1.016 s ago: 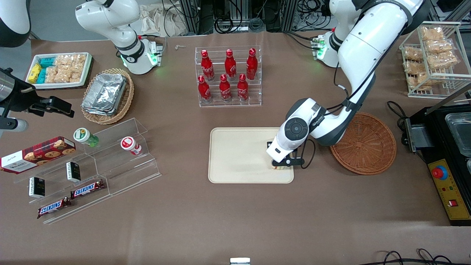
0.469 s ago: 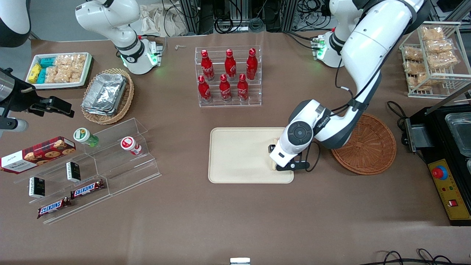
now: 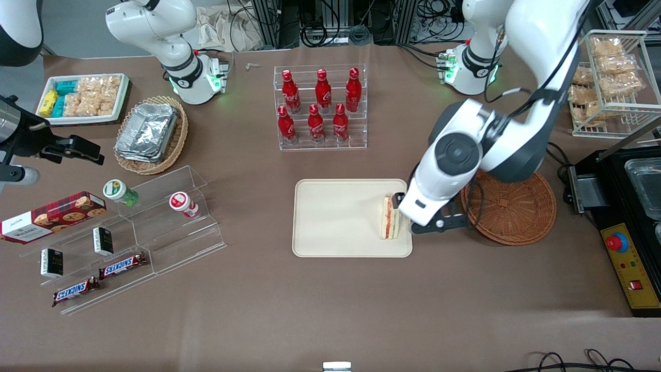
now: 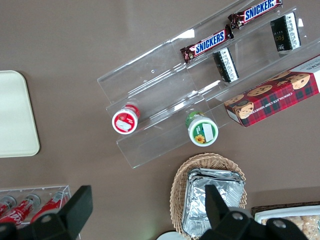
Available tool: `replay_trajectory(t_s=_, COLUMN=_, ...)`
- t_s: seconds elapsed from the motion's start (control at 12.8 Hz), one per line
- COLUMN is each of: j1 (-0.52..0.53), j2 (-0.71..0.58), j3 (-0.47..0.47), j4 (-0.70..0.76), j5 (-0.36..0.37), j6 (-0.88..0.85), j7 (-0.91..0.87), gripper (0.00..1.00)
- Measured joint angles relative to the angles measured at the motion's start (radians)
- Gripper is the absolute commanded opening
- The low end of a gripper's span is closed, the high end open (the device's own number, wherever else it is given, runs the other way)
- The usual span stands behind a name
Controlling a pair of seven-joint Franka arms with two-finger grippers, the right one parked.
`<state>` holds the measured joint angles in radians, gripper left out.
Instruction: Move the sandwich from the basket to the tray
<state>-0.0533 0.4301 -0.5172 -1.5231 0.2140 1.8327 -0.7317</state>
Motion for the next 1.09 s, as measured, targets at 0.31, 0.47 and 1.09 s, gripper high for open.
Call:
replay_trajectory(t_s=0.31, j1=0.015, j2=-0.081, j3=0.0, j4=-0.002, j5=-0.026, j6=-0.021, j7=0.014, gripper=1.0)
replay_trajectory(t_s=0.47, j1=0.014, j2=-0.124, j3=0.022, j4=-0.002, j5=-0.065, j6=-0.06, j7=0.06, gripper=1.0)
replay_trajectory(t_s=1.09, j1=0.014, j2=-0.358, j3=0.371, j4=-0.073, j5=-0.246, j6=-0.166, j7=0.45, gripper=1.0)
